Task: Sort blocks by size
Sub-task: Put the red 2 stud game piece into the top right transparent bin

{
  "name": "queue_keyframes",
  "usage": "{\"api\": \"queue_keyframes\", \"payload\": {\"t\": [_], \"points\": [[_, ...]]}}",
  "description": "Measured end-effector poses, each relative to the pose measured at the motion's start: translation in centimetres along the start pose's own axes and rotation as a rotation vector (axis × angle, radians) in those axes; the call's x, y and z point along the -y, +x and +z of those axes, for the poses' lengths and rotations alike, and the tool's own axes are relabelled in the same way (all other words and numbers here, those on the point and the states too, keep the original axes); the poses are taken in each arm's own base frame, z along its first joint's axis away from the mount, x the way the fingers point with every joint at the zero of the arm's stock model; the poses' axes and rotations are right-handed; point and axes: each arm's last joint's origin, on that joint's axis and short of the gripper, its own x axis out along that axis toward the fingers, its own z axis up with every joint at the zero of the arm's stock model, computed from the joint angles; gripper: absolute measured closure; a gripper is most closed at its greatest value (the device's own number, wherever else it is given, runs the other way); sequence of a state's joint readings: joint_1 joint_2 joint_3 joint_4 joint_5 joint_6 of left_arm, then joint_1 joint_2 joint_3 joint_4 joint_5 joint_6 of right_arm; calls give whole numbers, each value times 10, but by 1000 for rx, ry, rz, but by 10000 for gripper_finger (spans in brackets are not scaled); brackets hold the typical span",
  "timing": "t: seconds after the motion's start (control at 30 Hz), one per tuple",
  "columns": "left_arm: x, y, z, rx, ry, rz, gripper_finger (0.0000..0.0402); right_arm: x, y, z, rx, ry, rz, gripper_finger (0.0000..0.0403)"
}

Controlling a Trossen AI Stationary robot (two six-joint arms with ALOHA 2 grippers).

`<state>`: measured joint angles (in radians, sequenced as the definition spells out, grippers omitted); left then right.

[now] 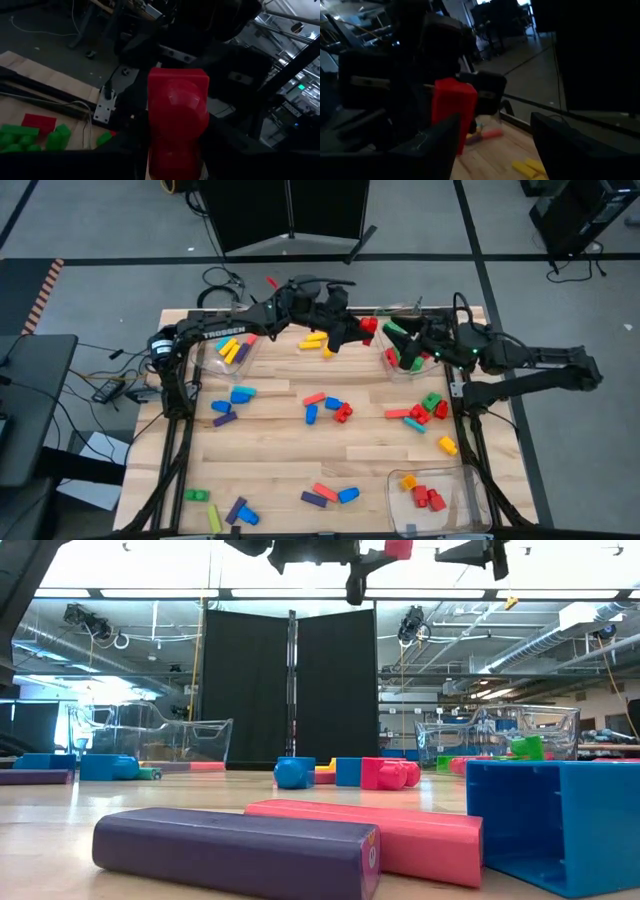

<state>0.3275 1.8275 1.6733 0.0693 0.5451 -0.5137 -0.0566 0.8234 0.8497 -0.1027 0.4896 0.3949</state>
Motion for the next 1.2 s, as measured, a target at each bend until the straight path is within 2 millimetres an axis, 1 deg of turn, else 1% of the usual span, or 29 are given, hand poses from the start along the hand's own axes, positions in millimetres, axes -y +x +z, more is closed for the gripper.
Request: {"api": "queue_keyframes", "payload": {"t": [0.13,0.27,0.5,0.63,0.8,0.9,1.0,1.1,1.2], "points": [[1,0,1,10,8,-7,254,0,-5,4,12,23,42,156],[1,0,2,24,18,11,254,-4,-4,10,57,56,112,153],[1,0,2,23,17,13,254,-7,14,4,52,123,107,120],[1,0,2,24,17,12,254,-8,24,2,63,95,107,102],[3,1,1,20,17,8,254,-10,29,5,92,60,165,96],[6,3,-1,15,18,0,254,-7,34,3,74,64,165,101],[8,4,-2,10,18,-7,254,-6,40,1,46,77,209,114],[9,5,-4,-2,14,-7,254,-6,47,-1,41,78,215,133],[9,6,-4,0,14,-6,254,-7,49,-2,45,76,219,162]]}}
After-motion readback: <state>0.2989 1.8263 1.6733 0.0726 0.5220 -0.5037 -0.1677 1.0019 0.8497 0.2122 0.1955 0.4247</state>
